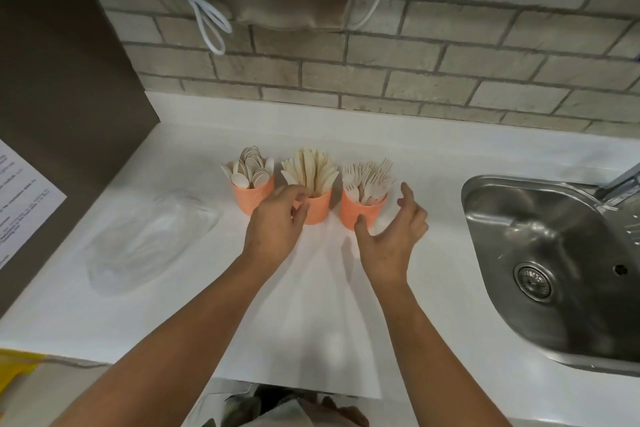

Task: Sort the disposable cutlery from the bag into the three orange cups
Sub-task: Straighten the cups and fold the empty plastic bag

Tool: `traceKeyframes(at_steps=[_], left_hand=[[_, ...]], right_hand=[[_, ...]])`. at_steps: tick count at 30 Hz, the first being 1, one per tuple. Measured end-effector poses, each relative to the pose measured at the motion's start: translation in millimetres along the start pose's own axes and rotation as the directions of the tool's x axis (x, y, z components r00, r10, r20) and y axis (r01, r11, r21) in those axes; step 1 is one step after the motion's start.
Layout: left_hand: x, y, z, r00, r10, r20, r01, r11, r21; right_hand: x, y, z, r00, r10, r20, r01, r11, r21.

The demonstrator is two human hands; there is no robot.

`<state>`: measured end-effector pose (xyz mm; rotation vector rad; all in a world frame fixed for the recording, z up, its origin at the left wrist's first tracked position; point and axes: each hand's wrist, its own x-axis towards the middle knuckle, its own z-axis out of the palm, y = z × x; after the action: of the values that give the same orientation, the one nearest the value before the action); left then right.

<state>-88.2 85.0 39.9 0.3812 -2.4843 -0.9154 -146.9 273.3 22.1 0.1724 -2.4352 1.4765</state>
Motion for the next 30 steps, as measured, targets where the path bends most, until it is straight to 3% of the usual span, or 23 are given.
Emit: traceKeyframes(at_steps=[3, 8, 14, 22, 26, 30], left_hand=[[-18.3, -2.6, -16.1, 0.998, -0.054, -0.045, 0.054, 0.999, -0.001], [-46.9, -27.0, -47.4, 0.986, -0.123, -0.114, 0.124, 0.992, -0.001], [-66.0, -92.4, -104.0, 0.961, -0.185, -0.205, 0.221, 0.960, 0.173], [-77.7, -186.4, -180.1, 0.915, -0.401, -0.041, 0.366, 0.785, 0.500], [-85.7, -207.8, -193.1, 0.930, -0.350, -0.116, 0.363, 0.815, 0.452], [-86.9, -223.2, -209.1, 0.894, -0.445, -0.056, 0.424, 0.799, 0.427]], right_hand=[[-24.2, -15.1, 3.9, 0.998, -0.065, 0.007, 0.065, 0.998, 0.010], [-58.4, -39.0, 32.4, 0.964, -0.213, 0.156, 0.198, 0.974, 0.108], [-101.4, -78.1, 88.6, 0.883, -0.281, 0.376, 0.212, 0.954, 0.213], [-158.8, -121.3, 170.9, 0.748, -0.094, 0.657, 0.117, 0.993, 0.009], [-172.8, -130.9, 192.6, 0.774, -0.083, 0.628, 0.151, 0.987, -0.055], [-178.6, -141.8, 215.3, 0.784, -0.038, 0.619, 0.164, 0.975, -0.148]])
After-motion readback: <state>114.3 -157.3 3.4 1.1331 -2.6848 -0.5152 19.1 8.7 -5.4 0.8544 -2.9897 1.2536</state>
